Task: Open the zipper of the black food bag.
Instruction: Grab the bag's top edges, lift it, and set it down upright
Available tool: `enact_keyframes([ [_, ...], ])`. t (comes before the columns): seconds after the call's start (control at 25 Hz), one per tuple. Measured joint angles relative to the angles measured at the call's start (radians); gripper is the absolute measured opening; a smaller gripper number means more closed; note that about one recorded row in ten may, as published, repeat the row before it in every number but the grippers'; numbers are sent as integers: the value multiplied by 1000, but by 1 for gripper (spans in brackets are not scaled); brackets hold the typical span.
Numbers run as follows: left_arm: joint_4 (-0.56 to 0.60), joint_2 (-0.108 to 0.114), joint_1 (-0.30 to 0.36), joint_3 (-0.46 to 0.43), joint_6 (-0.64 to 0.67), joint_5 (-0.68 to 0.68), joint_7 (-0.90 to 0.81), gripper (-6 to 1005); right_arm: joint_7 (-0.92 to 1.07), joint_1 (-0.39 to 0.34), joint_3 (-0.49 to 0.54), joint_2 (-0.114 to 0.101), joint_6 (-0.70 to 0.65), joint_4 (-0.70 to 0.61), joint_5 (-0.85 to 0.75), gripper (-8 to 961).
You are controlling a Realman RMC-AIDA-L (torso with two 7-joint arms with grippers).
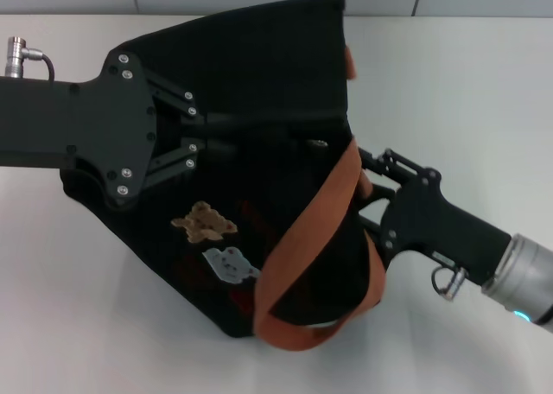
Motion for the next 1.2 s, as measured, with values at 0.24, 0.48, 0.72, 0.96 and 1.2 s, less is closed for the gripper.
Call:
enact_keyframes([
  [0.24, -35, 2, 3, 19, -10, -3, 11, 108, -6, 47, 31, 0, 47, 7, 1, 669],
  [0.48, -97, 3, 3, 41, -12, 2, 39, 108, -27, 29, 84, -2, 22, -5, 1, 669],
  [0.72, -99, 3, 3, 46, -12, 5, 40, 107, -80, -14, 128, -1, -33, -24, 1, 669],
  [0.96, -101, 3, -7, 47, -16, 7, 37, 101, -359, -61, 148, -1, -90, -10, 0, 669],
  [1.2, -132, 3, -18, 73, -53, 7, 31, 101, -713, -104, 149, 0, -165, 69, 0, 669],
])
